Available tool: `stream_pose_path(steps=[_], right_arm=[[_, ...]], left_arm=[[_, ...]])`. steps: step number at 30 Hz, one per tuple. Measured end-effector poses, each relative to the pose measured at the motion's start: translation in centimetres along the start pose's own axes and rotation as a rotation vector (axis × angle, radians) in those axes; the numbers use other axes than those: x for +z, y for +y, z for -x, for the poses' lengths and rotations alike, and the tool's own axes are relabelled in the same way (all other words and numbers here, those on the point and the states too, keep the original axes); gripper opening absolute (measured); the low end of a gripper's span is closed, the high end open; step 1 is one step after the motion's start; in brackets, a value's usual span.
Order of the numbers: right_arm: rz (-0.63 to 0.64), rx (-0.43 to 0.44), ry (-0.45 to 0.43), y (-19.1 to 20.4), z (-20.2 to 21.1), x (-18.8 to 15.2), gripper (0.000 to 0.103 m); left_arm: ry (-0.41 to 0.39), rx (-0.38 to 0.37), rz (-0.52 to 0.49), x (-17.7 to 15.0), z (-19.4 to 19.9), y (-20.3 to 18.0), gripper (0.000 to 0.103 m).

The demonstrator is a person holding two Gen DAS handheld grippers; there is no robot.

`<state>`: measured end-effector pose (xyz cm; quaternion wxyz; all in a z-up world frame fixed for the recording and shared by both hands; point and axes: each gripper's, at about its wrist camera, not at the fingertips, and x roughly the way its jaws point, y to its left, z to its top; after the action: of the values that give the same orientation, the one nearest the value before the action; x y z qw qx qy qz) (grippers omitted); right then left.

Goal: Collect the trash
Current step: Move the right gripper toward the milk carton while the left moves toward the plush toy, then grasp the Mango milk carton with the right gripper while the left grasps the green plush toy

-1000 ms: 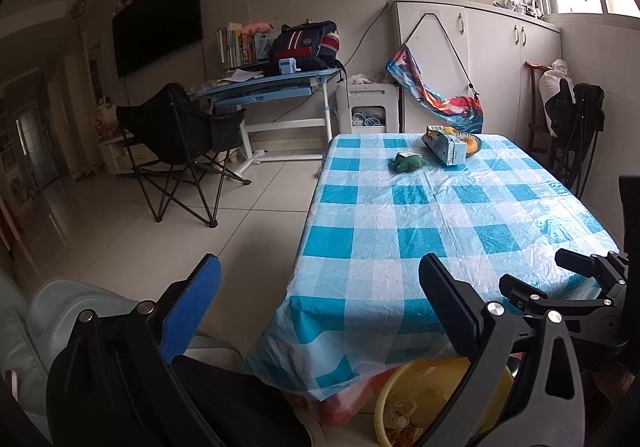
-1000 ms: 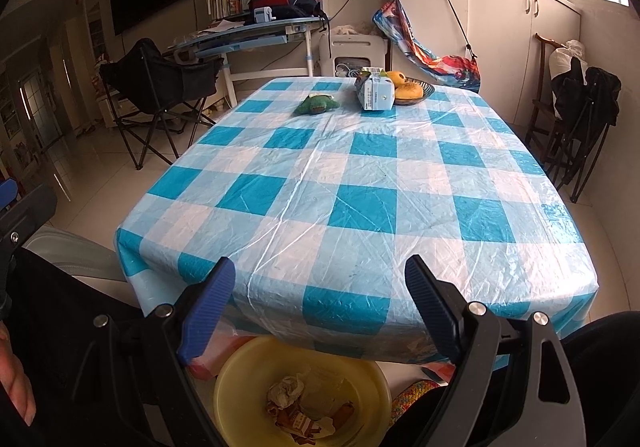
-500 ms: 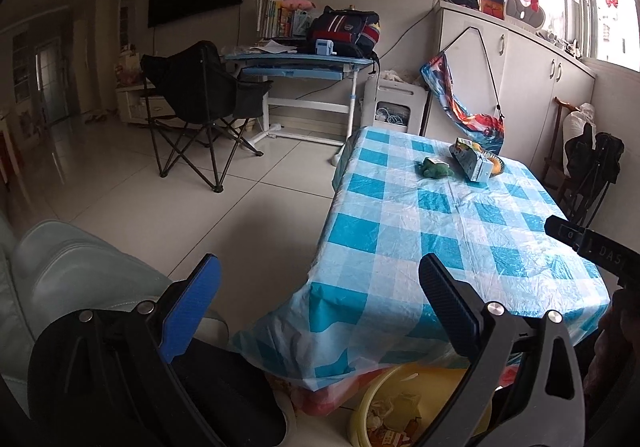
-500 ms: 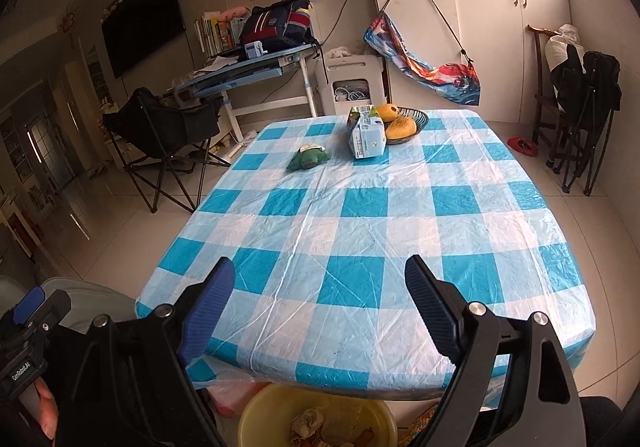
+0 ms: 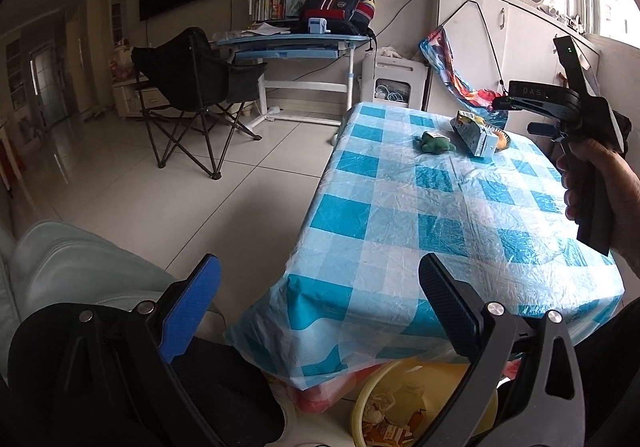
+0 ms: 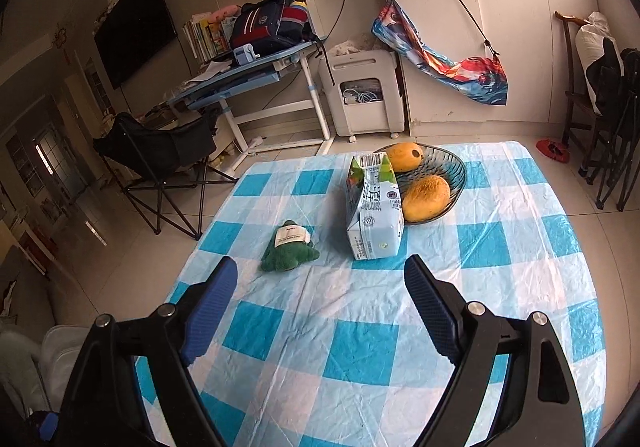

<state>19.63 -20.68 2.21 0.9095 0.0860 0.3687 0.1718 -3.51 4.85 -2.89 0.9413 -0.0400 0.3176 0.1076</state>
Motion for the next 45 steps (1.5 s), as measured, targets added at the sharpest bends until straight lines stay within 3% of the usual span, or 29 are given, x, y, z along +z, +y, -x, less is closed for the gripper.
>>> stream_pose_path(steps=[7,15,18,23,27,32,35,39,45], right_arm=[[0.018,-0.016,0.103,-1.5,-7.1,4.5,0.078],[0.154,-0.092,0.266,-1.8,-13.6,5.0,0.076],[0.203,-0.112,0.293,-1.8,-14.6,4.5,0.064],[0.199,-0.058,0.234,-2.0,-12.7,4.1,0.062],[0.160,0.058,0.196,-1.4,-8.2,3.3,0.062],[0.241,0.060,0.269,-0.9,-3.3,-1.3,0.062],[0.255,0.021,0.325,-2.0,-2.7,-3.7,0.062],[0.227,0.007,0.356,-3.4,-2.6,-4.1,0.063],[0.195,0.000,0.375,-5.0,-3.2,-4.7,0.062]], left_arm=[[0.030,-0.049,0.007,1.1,-0.9,-1.2,0.096],[0.085,-0.073,0.044,2.0,-2.8,-1.2,0.096],[0.096,-0.073,0.064,2.3,-3.2,-1.0,0.096],[0.096,-0.066,0.067,2.7,-3.7,-1.0,0.096],[0.083,-0.073,0.052,3.7,-4.0,-1.4,0.096],[0.085,-0.156,0.012,7.3,-5.6,-3.4,0.096],[0.082,-0.217,-0.020,10.6,-8.2,-5.8,0.096],[0.134,-0.273,-0.017,14.1,-14.3,-9.5,0.096],[0.183,-0.214,-0.098,15.7,-22.8,-15.1,0.096]])
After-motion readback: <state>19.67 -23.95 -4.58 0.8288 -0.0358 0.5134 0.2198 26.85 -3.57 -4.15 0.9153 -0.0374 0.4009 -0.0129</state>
